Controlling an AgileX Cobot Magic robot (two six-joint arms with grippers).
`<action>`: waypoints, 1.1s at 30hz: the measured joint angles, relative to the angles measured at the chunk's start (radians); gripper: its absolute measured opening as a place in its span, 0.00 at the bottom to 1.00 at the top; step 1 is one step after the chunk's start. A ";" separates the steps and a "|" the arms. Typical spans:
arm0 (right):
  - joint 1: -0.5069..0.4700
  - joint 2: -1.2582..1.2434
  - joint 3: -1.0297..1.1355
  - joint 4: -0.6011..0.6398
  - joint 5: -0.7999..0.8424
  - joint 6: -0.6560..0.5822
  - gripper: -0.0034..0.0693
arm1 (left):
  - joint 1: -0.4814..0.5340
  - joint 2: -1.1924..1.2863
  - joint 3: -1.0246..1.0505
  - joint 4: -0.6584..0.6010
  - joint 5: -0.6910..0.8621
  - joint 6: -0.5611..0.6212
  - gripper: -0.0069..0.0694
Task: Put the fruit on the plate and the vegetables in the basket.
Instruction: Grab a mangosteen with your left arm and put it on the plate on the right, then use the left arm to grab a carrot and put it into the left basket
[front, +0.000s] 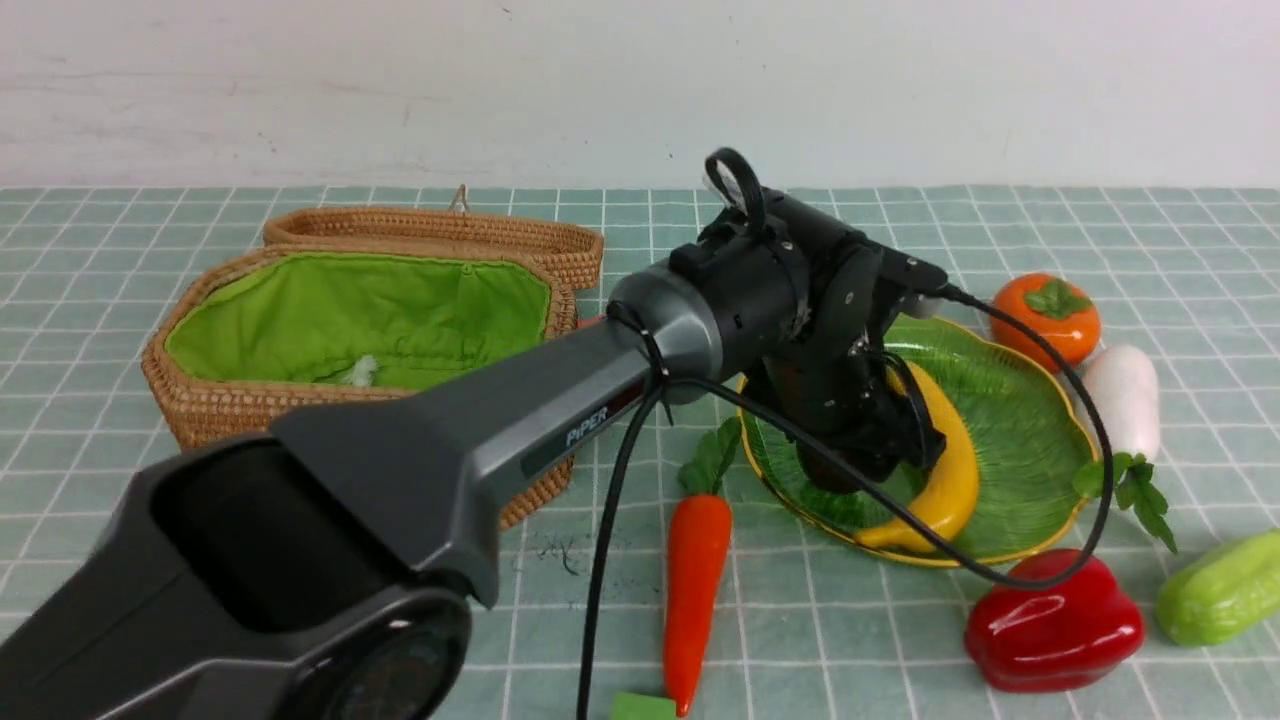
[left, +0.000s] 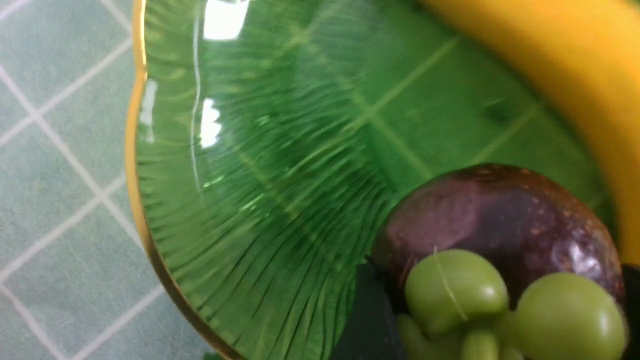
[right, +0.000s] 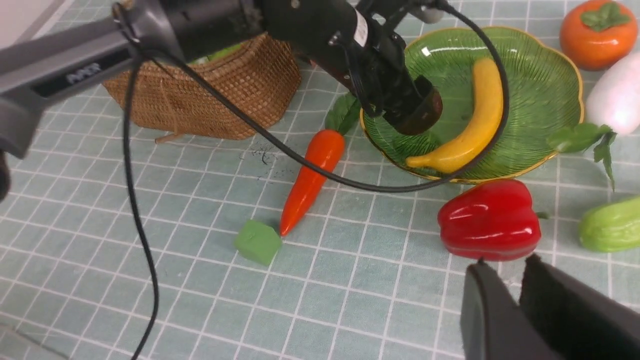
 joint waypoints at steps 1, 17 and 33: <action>0.000 0.000 0.000 0.000 0.001 0.000 0.21 | 0.000 0.000 -0.004 0.000 0.008 -0.002 0.80; 0.000 0.000 0.000 -0.004 -0.008 0.000 0.21 | 0.000 -0.289 0.077 -0.054 0.286 -0.034 0.77; 0.000 0.000 0.000 0.000 -0.008 -0.072 0.22 | 0.000 -0.443 0.616 -0.039 0.186 -0.085 0.23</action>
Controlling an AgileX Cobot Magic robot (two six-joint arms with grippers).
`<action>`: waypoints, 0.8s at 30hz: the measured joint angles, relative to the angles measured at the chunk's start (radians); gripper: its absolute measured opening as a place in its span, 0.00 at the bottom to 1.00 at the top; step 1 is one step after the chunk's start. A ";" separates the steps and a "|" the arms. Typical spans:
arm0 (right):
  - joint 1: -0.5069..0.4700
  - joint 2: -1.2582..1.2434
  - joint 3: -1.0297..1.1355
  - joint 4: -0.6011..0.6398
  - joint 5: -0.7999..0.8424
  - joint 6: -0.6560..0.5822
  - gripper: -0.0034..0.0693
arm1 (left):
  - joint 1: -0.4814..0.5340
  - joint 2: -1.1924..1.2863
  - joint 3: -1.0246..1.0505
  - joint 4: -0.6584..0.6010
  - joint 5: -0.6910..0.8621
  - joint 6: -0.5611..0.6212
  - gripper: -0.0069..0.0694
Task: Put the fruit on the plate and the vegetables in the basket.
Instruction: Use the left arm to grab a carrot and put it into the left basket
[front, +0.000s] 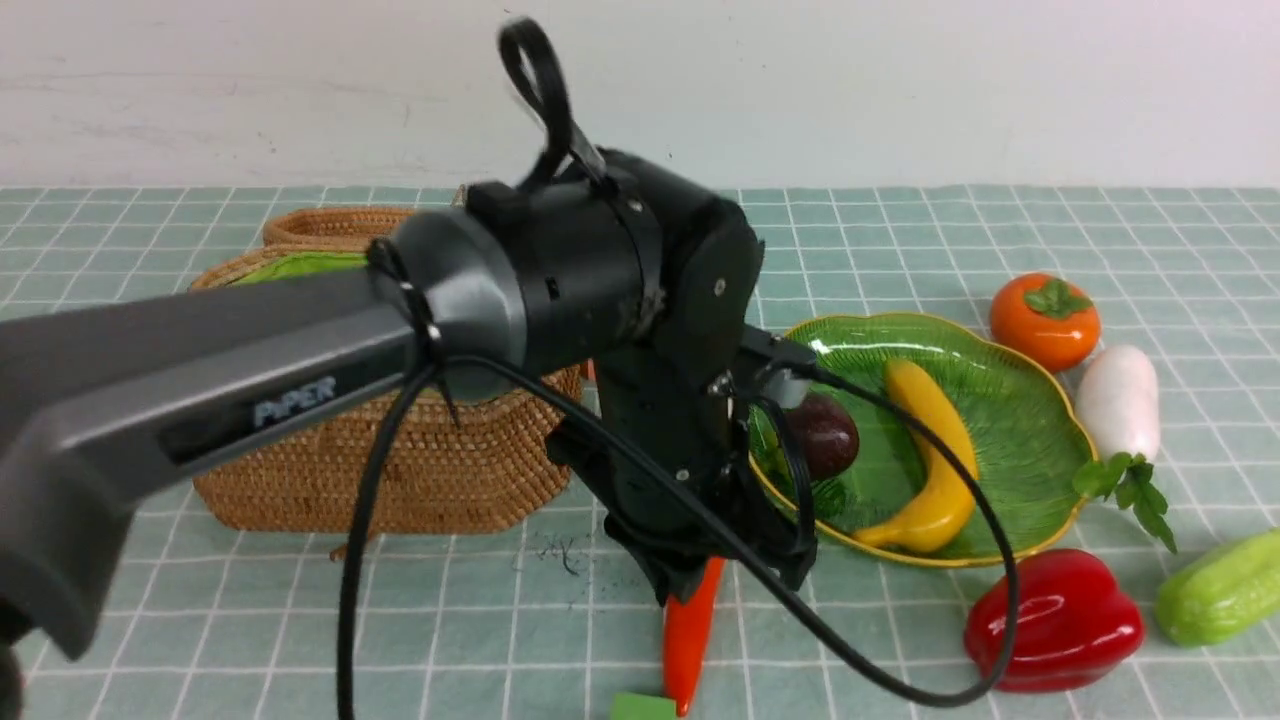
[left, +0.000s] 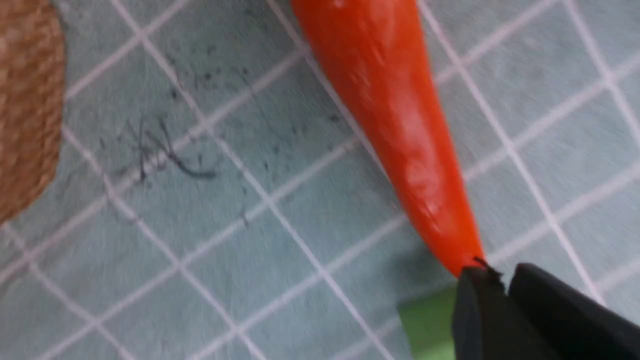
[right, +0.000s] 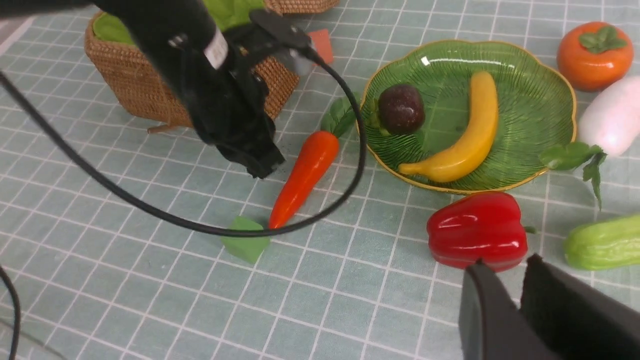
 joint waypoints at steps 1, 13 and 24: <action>0.000 0.000 0.000 0.000 0.000 0.000 0.22 | 0.000 0.015 0.000 0.000 -0.013 -0.001 0.29; 0.000 0.000 0.012 0.013 0.000 -0.002 0.22 | 0.000 0.139 0.000 0.102 -0.250 -0.088 0.70; 0.000 0.000 0.023 0.020 0.001 -0.026 0.22 | 0.000 0.194 -0.008 0.148 -0.259 -0.204 0.51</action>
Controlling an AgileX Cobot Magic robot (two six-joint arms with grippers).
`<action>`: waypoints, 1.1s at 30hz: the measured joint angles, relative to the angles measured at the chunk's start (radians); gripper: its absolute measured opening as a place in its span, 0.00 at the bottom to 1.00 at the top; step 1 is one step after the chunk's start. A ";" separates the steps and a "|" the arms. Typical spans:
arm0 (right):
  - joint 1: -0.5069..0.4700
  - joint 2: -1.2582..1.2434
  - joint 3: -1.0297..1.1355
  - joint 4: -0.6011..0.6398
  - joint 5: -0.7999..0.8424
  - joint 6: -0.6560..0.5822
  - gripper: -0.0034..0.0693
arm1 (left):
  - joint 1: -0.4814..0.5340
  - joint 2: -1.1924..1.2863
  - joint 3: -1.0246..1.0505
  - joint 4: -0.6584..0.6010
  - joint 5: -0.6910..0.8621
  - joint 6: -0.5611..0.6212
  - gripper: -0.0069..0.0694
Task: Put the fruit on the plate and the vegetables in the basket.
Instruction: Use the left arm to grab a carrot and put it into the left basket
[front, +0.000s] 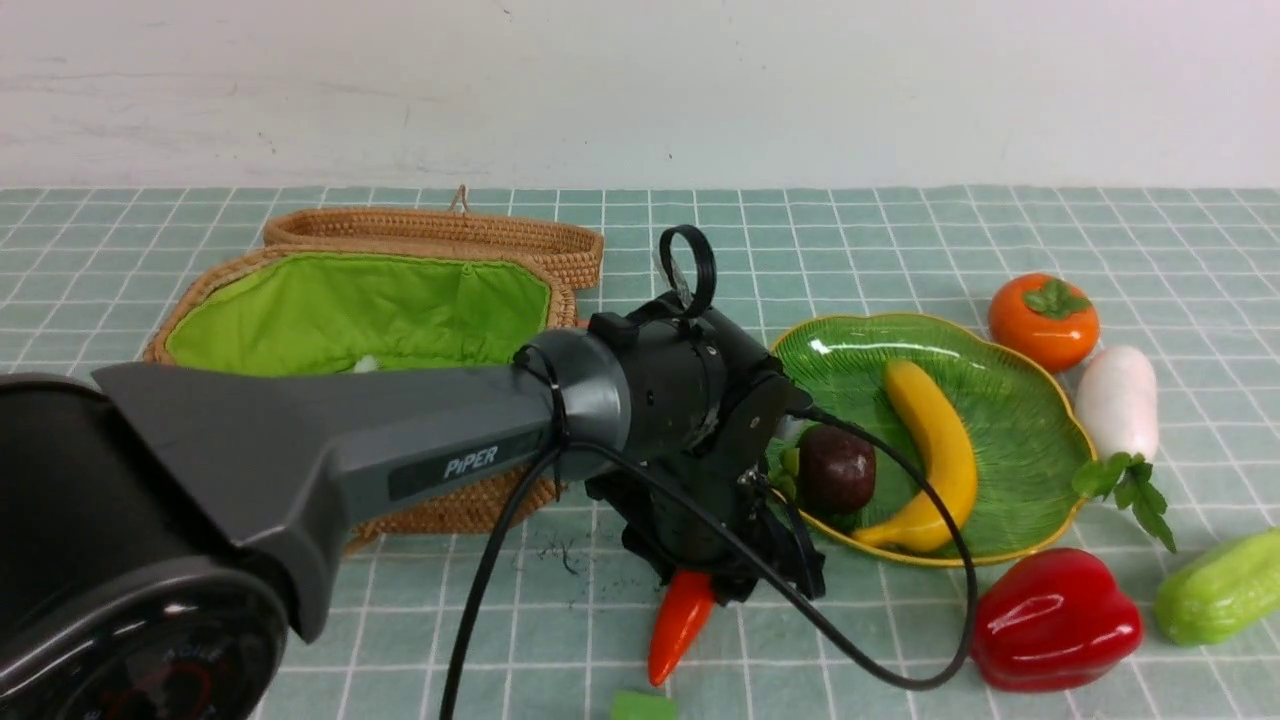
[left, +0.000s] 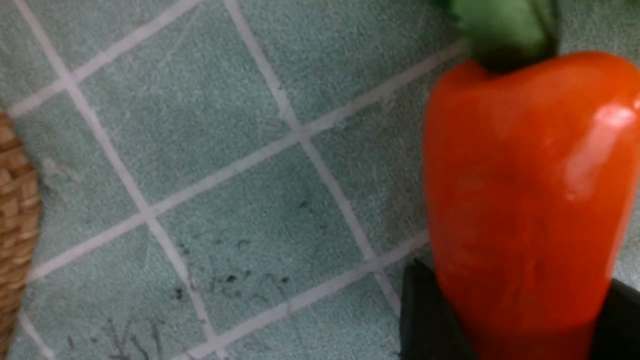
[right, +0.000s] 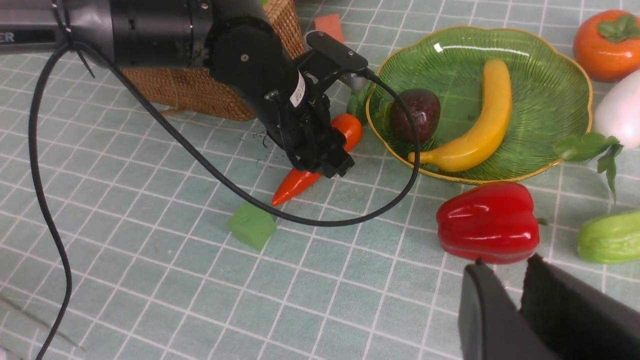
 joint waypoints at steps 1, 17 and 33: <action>0.000 0.000 0.000 0.000 0.000 0.000 0.22 | 0.000 0.002 -0.003 -0.005 0.005 -0.001 0.49; 0.000 0.000 0.000 0.011 -0.002 -0.002 0.23 | 0.000 -0.320 0.017 -0.054 0.232 0.095 0.49; 0.000 0.000 0.000 0.068 -0.046 -0.051 0.23 | 0.329 -0.440 0.016 0.186 0.291 1.016 0.49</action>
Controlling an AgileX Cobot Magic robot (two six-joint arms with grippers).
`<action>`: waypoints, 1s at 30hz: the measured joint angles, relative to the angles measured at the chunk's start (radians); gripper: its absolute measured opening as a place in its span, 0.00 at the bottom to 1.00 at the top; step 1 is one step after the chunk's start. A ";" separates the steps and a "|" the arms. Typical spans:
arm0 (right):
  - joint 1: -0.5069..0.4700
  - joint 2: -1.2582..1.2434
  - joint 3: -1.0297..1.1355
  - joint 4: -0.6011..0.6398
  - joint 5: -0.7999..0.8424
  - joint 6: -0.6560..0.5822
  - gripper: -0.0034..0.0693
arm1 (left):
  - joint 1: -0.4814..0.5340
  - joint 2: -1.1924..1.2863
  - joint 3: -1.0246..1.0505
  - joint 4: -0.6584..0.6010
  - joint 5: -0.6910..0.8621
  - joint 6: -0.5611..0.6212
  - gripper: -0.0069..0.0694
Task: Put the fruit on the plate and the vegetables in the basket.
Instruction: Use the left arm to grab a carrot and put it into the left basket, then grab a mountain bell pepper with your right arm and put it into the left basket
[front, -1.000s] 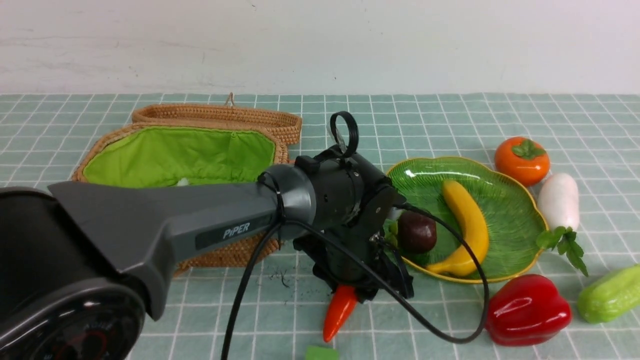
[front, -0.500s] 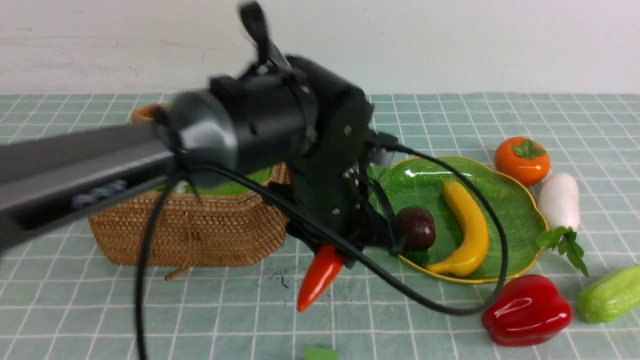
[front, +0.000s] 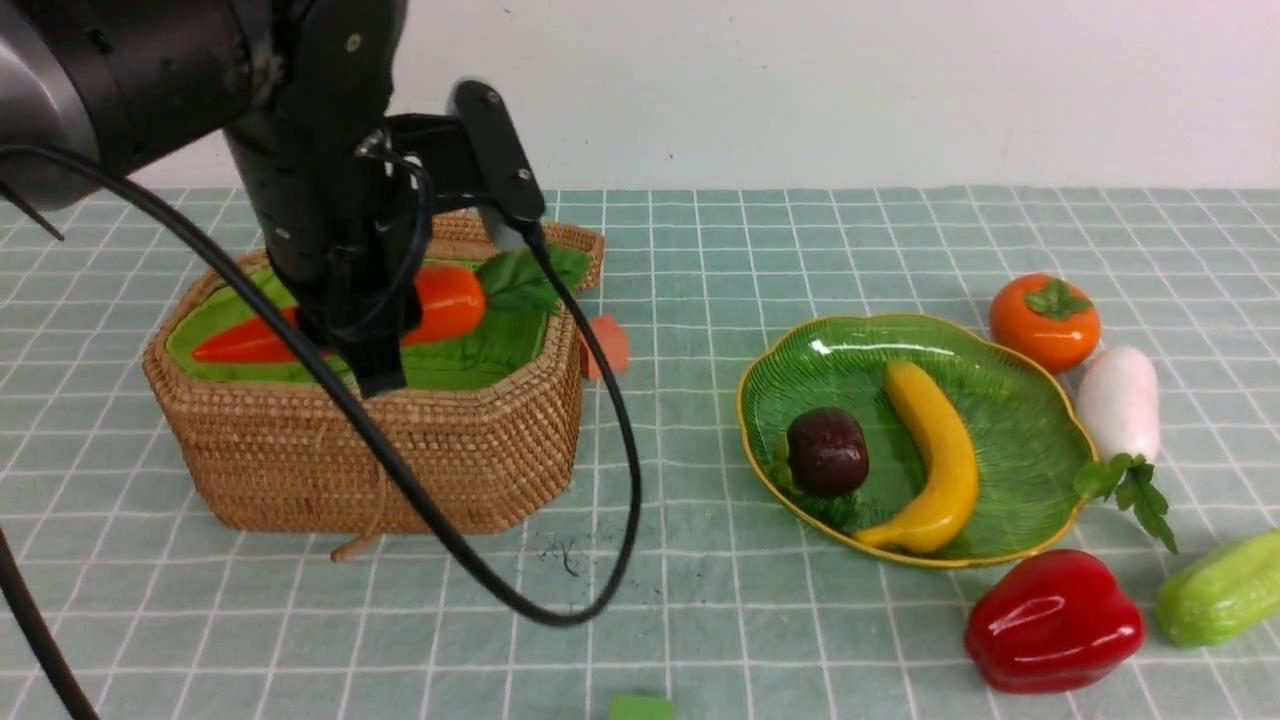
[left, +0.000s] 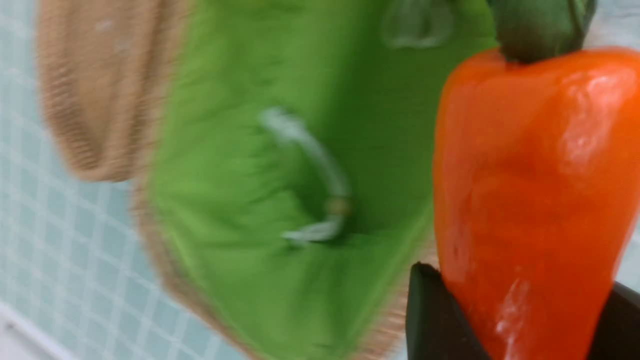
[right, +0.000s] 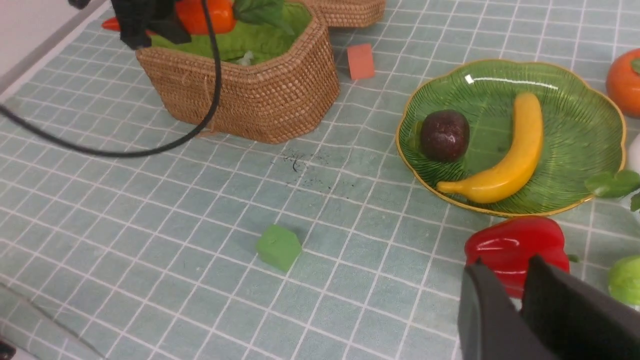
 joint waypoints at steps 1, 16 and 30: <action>0.000 0.000 0.000 0.000 0.000 -0.007 0.23 | 0.019 0.011 0.000 0.009 -0.024 0.016 0.49; 0.000 0.000 0.005 0.045 0.005 -0.028 0.23 | 0.067 0.127 0.000 0.061 -0.150 0.076 0.50; 0.000 0.000 0.005 0.051 0.009 -0.007 0.24 | 0.068 0.087 0.001 0.029 -0.125 -0.339 0.86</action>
